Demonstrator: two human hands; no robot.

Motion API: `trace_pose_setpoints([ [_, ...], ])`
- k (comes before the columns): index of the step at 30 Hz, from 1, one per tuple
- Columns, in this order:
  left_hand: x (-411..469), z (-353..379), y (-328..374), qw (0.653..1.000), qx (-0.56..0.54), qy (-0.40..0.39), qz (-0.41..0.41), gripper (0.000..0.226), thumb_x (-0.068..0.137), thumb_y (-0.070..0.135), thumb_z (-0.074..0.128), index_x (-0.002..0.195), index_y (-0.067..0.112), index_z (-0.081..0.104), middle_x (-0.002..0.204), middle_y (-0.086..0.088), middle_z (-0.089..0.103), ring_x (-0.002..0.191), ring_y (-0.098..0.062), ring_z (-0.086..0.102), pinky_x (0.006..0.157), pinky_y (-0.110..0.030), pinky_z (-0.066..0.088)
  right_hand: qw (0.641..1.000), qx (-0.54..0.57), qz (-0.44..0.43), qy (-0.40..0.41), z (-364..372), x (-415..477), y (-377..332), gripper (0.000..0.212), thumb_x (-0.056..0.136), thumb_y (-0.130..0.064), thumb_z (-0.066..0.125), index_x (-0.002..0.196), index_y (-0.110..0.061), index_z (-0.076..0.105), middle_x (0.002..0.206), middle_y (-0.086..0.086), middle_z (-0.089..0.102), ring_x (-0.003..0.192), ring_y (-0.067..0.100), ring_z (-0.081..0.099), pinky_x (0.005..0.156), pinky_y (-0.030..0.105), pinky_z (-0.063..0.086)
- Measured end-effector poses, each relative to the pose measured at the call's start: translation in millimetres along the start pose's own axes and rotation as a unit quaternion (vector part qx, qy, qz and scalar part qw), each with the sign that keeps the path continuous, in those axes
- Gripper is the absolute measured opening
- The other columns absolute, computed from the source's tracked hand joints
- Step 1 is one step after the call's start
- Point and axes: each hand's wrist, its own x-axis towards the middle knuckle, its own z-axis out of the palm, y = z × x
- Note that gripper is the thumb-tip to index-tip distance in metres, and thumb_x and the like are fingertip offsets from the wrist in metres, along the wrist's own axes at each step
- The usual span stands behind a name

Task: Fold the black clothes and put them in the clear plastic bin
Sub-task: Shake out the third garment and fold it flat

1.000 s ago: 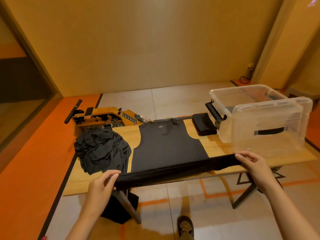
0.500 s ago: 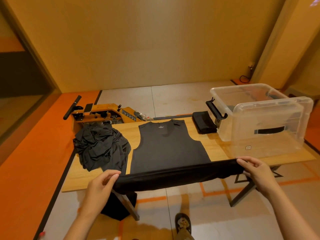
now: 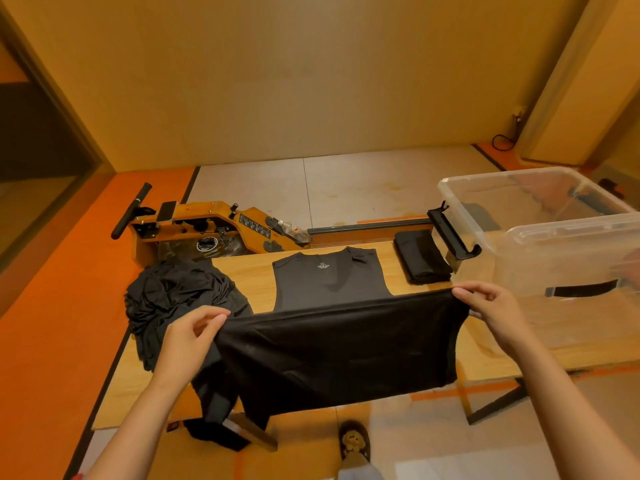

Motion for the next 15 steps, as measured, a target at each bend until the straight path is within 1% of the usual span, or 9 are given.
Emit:
trace_pose_setpoints([
  [3, 48, 15, -13, 0.999, 0.021, -0.024, -0.042, 0.016, 0.094, 0.014, 0.061, 0.093, 0.025, 0.071, 0.088, 0.015, 0.071, 0.088, 0.003, 0.062, 0.074, -0.013, 0.046, 0.999, -0.051, -0.003, -0.012, 18, 50, 3, 0.013, 0.090, -0.009, 0.063, 0.090, -0.018, 0.071, 0.084, -0.002, 0.066, 0.086, 0.009, 0.060, 0.070, 0.022, 0.046],
  [5, 77, 31, -27, 0.994, 0.045, -0.052, -0.081, 0.015, 0.095, 0.015, 0.060, 0.093, 0.026, 0.070, 0.091, 0.012, 0.070, 0.087, -0.002, 0.063, 0.076, -0.018, 0.046, 0.995, -0.102, -0.001, -0.015, 34, 85, 14, 0.013, 0.090, -0.009, 0.064, 0.089, -0.019, 0.071, 0.082, -0.005, 0.066, 0.084, 0.008, 0.061, 0.067, 0.017, 0.044],
  [7, 100, 50, -45, 0.987, 0.068, -0.077, -0.124, 0.014, 0.096, 0.014, 0.058, 0.095, 0.024, 0.068, 0.094, 0.003, 0.071, 0.085, -0.010, 0.064, 0.079, -0.028, 0.050, 0.986, -0.166, 0.011, -0.018, 52, 116, 33, 0.012, 0.089, -0.011, 0.066, 0.099, -0.017, 0.070, 0.092, -0.005, 0.068, 0.095, 0.014, 0.063, 0.074, 0.018, 0.045],
  [8, 109, 60, -54, 0.983, 0.085, -0.084, -0.141, 0.013, 0.096, 0.013, 0.058, 0.101, 0.021, 0.067, 0.100, -0.002, 0.071, 0.089, -0.014, 0.064, 0.082, -0.029, 0.049, 0.980, -0.200, 0.020, -0.015, 62, 128, 43, 0.018, 0.089, -0.012, 0.066, 0.107, -0.014, 0.068, 0.100, -0.004, 0.067, 0.100, 0.015, 0.062, 0.079, 0.020, 0.046],
  [9, 115, 71, -61, 0.980, 0.108, -0.078, -0.147, 0.016, 0.096, 0.013, 0.057, 0.110, 0.016, 0.066, 0.108, -0.005, 0.069, 0.098, -0.018, 0.063, 0.087, -0.030, 0.046, 0.971, -0.239, 0.019, -0.006, 71, 138, 53, 0.025, 0.090, -0.013, 0.066, 0.115, -0.011, 0.065, 0.108, -0.002, 0.066, 0.106, 0.016, 0.060, 0.085, 0.022, 0.046],
  [11, 124, 94, -69, 0.977, 0.161, -0.052, -0.132, 0.029, 0.096, 0.015, 0.057, 0.125, 0.010, 0.060, 0.124, -0.008, 0.061, 0.117, -0.024, 0.054, 0.098, -0.033, 0.040, 0.945, -0.327, -0.019, -0.009, 88, 151, 65, 0.033, 0.092, -0.018, 0.063, 0.125, -0.013, 0.060, 0.125, 0.002, 0.061, 0.118, 0.018, 0.055, 0.097, 0.029, 0.044],
  [12, 127, 106, -67, 0.976, 0.180, -0.044, -0.118, 0.034, 0.097, 0.017, 0.056, 0.130, 0.010, 0.056, 0.129, -0.008, 0.057, 0.123, -0.024, 0.049, 0.102, -0.035, 0.037, 0.933, -0.357, -0.044, -0.025, 97, 157, 67, 0.036, 0.094, -0.019, 0.061, 0.129, -0.014, 0.058, 0.132, 0.003, 0.057, 0.123, 0.018, 0.051, 0.102, 0.029, 0.040],
  [13, 131, 118, -64, 0.975, 0.194, -0.048, -0.099, 0.038, 0.097, 0.018, 0.056, 0.134, 0.010, 0.053, 0.134, -0.007, 0.054, 0.127, -0.024, 0.045, 0.105, -0.035, 0.035, 0.922, -0.378, -0.065, -0.046, 104, 163, 69, 0.039, 0.095, -0.019, 0.059, 0.133, -0.015, 0.055, 0.137, 0.002, 0.054, 0.128, 0.018, 0.047, 0.105, 0.027, 0.035],
  [15, 139, 143, -56, 0.969, 0.222, -0.088, -0.067, 0.046, 0.098, 0.021, 0.054, 0.142, 0.011, 0.044, 0.145, -0.007, 0.045, 0.135, -0.023, 0.037, 0.111, -0.038, 0.030, 0.904, -0.409, -0.094, -0.085, 120, 176, 72, 0.044, 0.096, -0.018, 0.056, 0.140, -0.015, 0.049, 0.146, 0.002, 0.046, 0.136, 0.017, 0.039, 0.109, 0.024, 0.025],
])
